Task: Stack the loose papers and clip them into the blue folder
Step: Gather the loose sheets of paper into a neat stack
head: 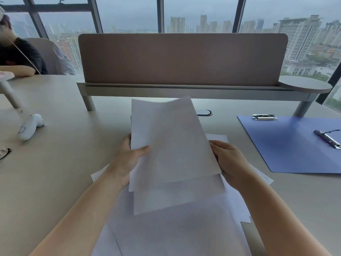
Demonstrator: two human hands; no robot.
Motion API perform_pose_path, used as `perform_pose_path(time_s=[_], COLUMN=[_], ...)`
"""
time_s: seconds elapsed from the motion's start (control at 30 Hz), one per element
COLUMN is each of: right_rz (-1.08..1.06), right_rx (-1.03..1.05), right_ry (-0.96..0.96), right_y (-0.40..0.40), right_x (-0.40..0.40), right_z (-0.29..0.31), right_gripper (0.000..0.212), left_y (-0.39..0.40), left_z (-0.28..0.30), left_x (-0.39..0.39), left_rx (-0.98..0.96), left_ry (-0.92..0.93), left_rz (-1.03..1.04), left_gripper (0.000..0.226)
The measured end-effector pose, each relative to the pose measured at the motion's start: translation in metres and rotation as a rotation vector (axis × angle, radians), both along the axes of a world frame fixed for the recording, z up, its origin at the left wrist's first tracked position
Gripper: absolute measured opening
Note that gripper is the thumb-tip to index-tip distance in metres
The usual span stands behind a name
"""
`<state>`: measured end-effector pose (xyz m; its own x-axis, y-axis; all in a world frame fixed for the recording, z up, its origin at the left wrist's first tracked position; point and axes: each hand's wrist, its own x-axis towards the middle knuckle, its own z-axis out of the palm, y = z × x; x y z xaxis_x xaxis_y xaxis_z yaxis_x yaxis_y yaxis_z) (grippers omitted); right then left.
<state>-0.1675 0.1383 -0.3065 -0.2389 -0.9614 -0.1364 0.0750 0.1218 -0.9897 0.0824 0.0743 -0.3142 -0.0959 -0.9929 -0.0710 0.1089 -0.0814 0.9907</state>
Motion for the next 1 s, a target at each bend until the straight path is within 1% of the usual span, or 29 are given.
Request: perform_pose_path(time_s=[0.03,0.07,0.13,0.2,0.23,0.27,0.33,0.43,0.47,0.53,0.57,0.6,0.67,0.7,0.73,0.77,0.83,0.9,1.0], right_rz=[-0.005,-0.013,-0.021,0.014,0.036,0.049,0.079,0.142,0.162,0.185,0.185,0.179,0.172,0.180,0.198,0.221,0.264,0.290,0.341], right_rx=[0.026,0.044,0.074,0.110,0.119,0.121,0.118,0.157,0.170,0.182,0.175,0.162,0.150,0.155,0.165,0.175,0.180,0.206,0.314], right_ry=[0.068,0.129,0.234,0.326,0.323,0.291,0.186,0.036,0.020,0.060,0.158,0.355,0.884,1.090,1.214,1.269,1.302,1.313,1.245], right_y=[-0.001,-0.002,-0.004,-0.005,-0.005,-0.005,-0.004,0.002,0.004,0.006,0.007,0.007,0.008,0.010,0.012,0.013,0.013,0.011,0.003], right_x=[-0.001,-0.002,-0.004,-0.003,-0.001,0.001,0.005,0.010,0.013,0.020,0.023,0.026,0.029,0.031,0.033,0.035,0.039,0.044,0.048], right_z=[-0.002,-0.003,-0.008,-0.010,-0.012,-0.013,-0.013,-0.009,-0.008,-0.008,-0.008,-0.009,-0.008,-0.007,-0.006,-0.005,-0.004,-0.002,-0.005], right_gripper=[0.026,0.031,0.033,0.024,0.023,0.027,0.041,0.055,0.057,0.059,0.060,0.062,0.073,0.082,0.091,0.098,0.107,0.113,0.105], left_y=[-0.004,-0.007,-0.012,-0.012,-0.012,-0.011,-0.010,-0.006,-0.004,-0.001,-0.001,-0.001,-0.001,-0.002,-0.002,-0.002,0.000,0.002,0.003], left_z=[0.000,0.000,0.000,-0.002,-0.004,-0.006,-0.010,-0.006,-0.004,-0.001,-0.001,-0.001,-0.001,-0.001,0.000,0.000,0.001,0.002,0.001], left_x=[0.004,0.008,0.015,0.017,0.017,0.015,0.013,0.010,0.009,0.010,0.010,0.010,0.011,0.010,0.009,0.007,0.003,0.000,-0.002], left_rx=[-0.037,-0.041,0.010,0.094,0.139,0.185,0.220,0.224,0.231,0.244,0.261,0.270,0.259,0.247,0.224,0.201,0.133,0.079,0.064], left_ry=[-0.068,-0.098,-0.061,0.017,0.073,0.132,0.201,0.170,0.158,0.147,0.152,0.151,0.150,0.135,0.119,0.101,0.059,0.050,0.070], left_rz=[0.021,0.052,0.101,0.095,0.084,0.085,0.085,0.074,0.075,0.054,0.037,0.023,0.022,0.030,0.035,0.043,0.056,0.076,0.083], left_gripper=[0.050,0.054,0.050,0.040,0.031,0.022,0.018,0.027,0.022,0.016,0.019,0.022,0.030,0.033,0.034,0.031,0.019,0.017,0.016])
